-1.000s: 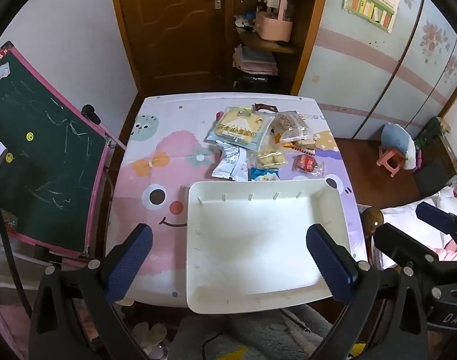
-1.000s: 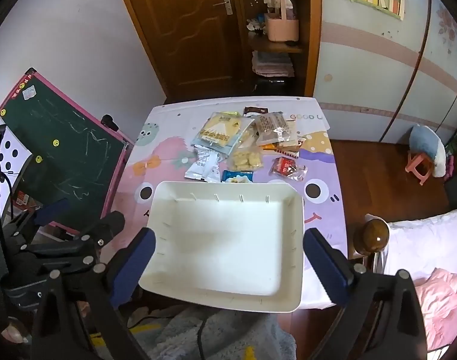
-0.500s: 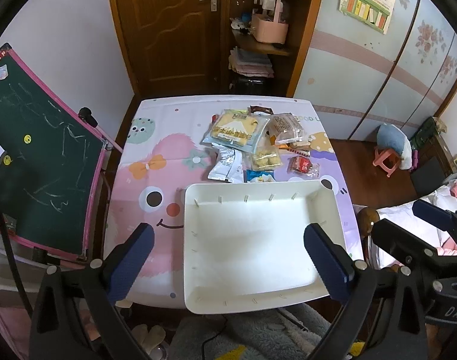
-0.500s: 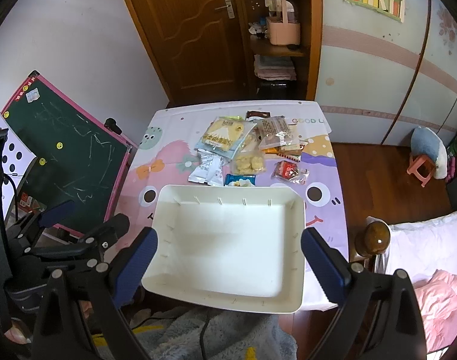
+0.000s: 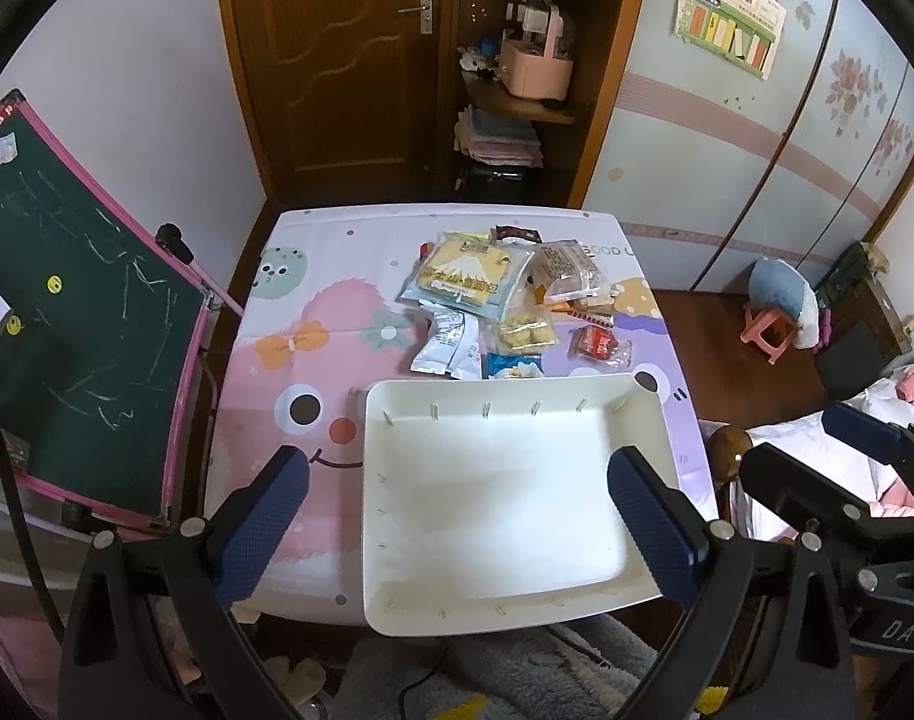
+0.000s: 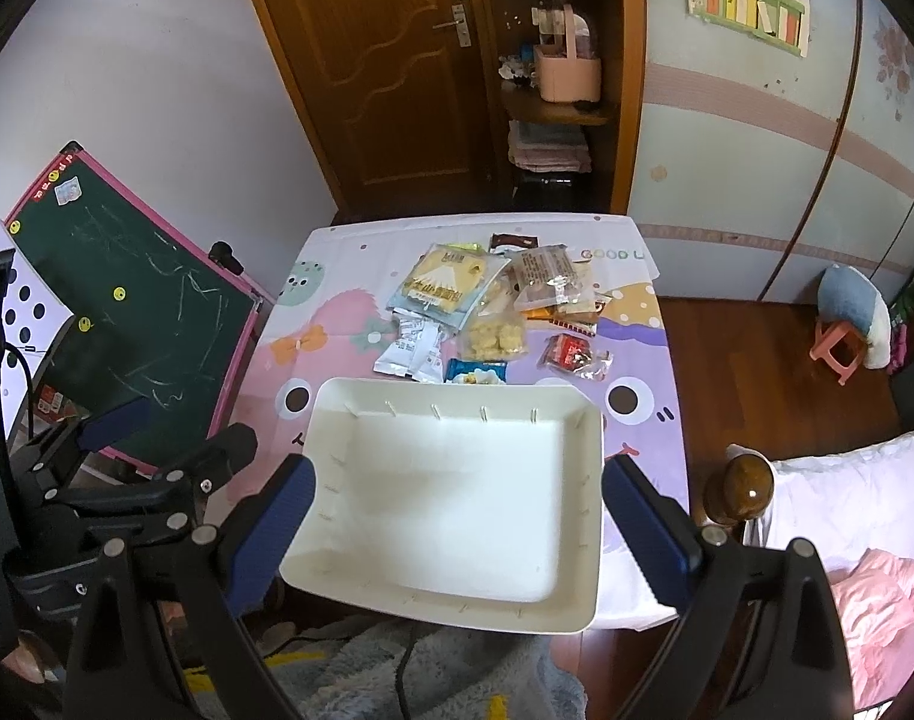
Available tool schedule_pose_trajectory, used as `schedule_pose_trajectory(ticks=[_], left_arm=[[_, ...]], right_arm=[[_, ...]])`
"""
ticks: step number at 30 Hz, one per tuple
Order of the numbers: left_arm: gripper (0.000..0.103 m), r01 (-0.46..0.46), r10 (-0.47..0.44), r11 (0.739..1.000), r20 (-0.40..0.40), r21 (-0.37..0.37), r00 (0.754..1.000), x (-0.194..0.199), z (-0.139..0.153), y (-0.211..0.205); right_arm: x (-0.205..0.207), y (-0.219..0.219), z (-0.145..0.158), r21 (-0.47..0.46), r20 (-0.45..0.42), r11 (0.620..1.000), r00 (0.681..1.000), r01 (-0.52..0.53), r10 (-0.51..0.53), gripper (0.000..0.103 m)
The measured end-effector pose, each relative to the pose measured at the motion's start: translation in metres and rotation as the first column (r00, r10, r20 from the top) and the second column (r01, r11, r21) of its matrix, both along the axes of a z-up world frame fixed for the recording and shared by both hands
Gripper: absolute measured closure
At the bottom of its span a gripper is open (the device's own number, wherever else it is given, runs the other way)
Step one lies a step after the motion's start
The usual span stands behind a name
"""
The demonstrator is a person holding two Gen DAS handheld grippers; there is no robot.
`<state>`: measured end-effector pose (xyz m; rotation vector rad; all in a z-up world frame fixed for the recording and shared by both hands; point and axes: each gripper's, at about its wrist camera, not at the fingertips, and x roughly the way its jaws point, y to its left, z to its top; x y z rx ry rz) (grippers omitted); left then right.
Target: Organize snacks
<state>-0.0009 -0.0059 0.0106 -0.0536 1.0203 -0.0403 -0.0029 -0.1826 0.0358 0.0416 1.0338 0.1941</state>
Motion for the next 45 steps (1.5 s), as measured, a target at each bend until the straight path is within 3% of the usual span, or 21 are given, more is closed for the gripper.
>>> schedule_pose_trajectory(ticks=[13,24,34,45], left_arm=[[0.003,-0.019,0.018,0.999,0.016,0.028,1.0,-0.004,0.008,-0.004],[0.003,-0.059,0.059,0.998,0.035,0.006,0.998,-0.012,0.015,-0.012],[0.003,-0.082,0.083,0.994,-0.002,0.069,0.997,-0.016,0.005,-0.034],[0.003,-0.148,0.139,0.98,0.071,0.135,0.988,0.019,0.02,-0.012]], right_arm=[[0.001,-0.002,0.003,-0.001,0.012,1.0,1.0,-0.01,0.01,0.006],[-0.001,-0.011,0.007,0.015,0.045,0.998,0.997,-0.058,0.057,0.006],[0.004,-0.03,-0.007,0.04,0.021,0.994,0.994,-0.105,0.105,0.006],[0.042,-0.056,-0.019,0.08,-0.003,0.995,0.999,-0.052,0.052,0.006]])
